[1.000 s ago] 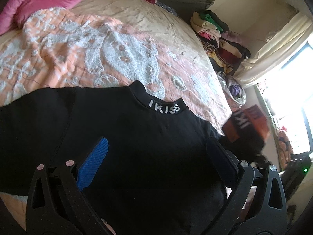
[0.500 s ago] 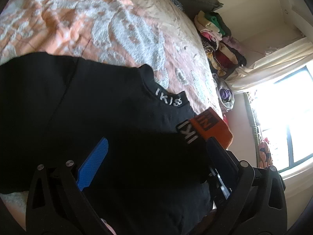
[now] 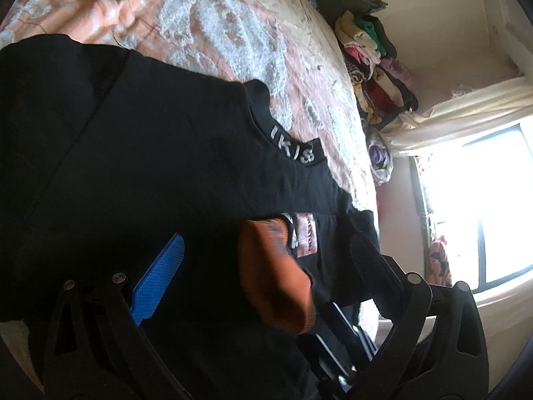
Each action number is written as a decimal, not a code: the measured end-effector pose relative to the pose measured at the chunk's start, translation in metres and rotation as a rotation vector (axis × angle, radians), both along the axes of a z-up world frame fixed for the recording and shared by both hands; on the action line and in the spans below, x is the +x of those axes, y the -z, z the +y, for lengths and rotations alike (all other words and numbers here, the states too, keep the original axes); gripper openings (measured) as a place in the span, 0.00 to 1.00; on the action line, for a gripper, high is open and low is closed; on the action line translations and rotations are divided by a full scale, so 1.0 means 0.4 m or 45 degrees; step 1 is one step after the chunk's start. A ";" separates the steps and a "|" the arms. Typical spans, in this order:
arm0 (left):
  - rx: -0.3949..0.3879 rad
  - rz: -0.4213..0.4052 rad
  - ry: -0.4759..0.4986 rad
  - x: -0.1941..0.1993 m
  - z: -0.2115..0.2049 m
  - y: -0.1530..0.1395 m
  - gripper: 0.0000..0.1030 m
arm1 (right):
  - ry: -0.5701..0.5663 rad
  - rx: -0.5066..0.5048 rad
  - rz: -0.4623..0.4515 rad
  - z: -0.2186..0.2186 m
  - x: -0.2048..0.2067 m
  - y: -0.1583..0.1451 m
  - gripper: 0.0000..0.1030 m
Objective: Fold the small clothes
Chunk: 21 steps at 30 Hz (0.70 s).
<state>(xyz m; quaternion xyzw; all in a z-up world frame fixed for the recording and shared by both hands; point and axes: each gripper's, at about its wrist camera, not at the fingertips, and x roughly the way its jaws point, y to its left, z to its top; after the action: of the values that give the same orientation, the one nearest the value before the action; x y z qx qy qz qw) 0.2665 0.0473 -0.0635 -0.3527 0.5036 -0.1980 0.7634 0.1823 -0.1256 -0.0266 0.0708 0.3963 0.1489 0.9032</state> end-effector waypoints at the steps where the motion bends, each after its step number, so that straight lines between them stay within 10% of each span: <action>1: 0.003 -0.002 0.014 -0.002 -0.010 0.003 0.86 | 0.008 0.014 0.000 -0.008 -0.006 -0.003 0.56; 12: 0.118 -0.099 0.113 -0.010 -0.102 -0.008 0.05 | 0.211 0.076 0.018 -0.138 -0.071 -0.017 0.57; 21: 0.104 -0.384 0.112 -0.069 -0.078 -0.175 0.01 | 0.278 0.090 0.003 -0.184 -0.086 -0.029 0.57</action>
<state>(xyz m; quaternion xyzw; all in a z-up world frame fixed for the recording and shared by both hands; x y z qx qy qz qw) 0.2391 0.0160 0.0066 -0.2653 0.4059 -0.2614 0.8346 0.1479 -0.1992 -0.0151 0.1454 0.3818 0.0634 0.9105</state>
